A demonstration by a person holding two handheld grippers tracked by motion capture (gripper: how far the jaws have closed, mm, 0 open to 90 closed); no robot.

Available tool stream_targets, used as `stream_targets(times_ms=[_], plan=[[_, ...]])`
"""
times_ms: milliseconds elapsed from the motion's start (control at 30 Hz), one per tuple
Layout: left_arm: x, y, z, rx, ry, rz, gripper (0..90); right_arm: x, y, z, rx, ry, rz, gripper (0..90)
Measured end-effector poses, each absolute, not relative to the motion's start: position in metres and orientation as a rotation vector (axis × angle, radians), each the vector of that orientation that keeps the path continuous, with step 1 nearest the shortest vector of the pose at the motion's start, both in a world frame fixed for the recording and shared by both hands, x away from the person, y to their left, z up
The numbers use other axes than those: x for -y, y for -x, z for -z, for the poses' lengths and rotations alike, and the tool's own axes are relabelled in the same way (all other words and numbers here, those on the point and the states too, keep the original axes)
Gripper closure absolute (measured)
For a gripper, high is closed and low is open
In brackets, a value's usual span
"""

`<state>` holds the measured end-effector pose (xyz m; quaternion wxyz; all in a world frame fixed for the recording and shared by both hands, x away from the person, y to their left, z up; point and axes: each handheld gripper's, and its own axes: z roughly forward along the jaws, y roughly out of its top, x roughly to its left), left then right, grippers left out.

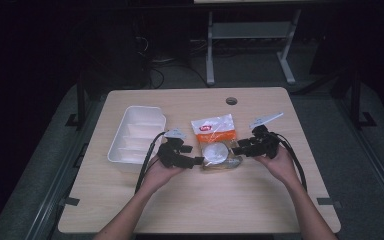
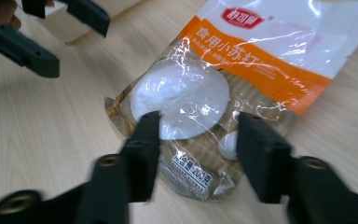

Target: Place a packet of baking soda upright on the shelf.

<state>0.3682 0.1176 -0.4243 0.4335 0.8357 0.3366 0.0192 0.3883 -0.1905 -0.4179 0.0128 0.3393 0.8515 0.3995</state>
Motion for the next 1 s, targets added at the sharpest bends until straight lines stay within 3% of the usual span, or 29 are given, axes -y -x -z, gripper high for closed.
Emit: stream_targets(times_ms=[67, 100, 200, 667, 833, 1000], plan=[[-0.116, -0.371, 0.426, -0.851, -2.083, -0.047, 28.2, 0.188, -0.388, 0.421, -2.656, -1.054, -1.216, 59.9], [-0.114, -0.379, 0.429, -0.887, -2.074, -0.042, 27.8, 0.186, -0.388, 0.427, -2.665, -1.061, -1.212, 69.1], [-0.112, -0.39, 0.436, -0.943, -2.068, -0.03, 26.5, 0.184, -0.39, 0.435, -2.673, -1.091, -1.205, 73.9], [-0.095, -0.425, 0.459, -1.108, -2.027, 0.02, 27.3, 0.171, -0.387, 0.45, -2.69, -1.1, -1.104, 78.5], [-0.088, -0.432, 0.468, -1.133, -1.991, 0.067, 34.9, 0.173, -0.382, 0.454, -2.656, -1.073, -1.134, 78.7], [-0.083, -0.434, 0.471, -1.13, -1.957, 0.121, 51.3, 0.169, -0.377, 0.453, -2.635, -1.03, -1.091, 79.0]])
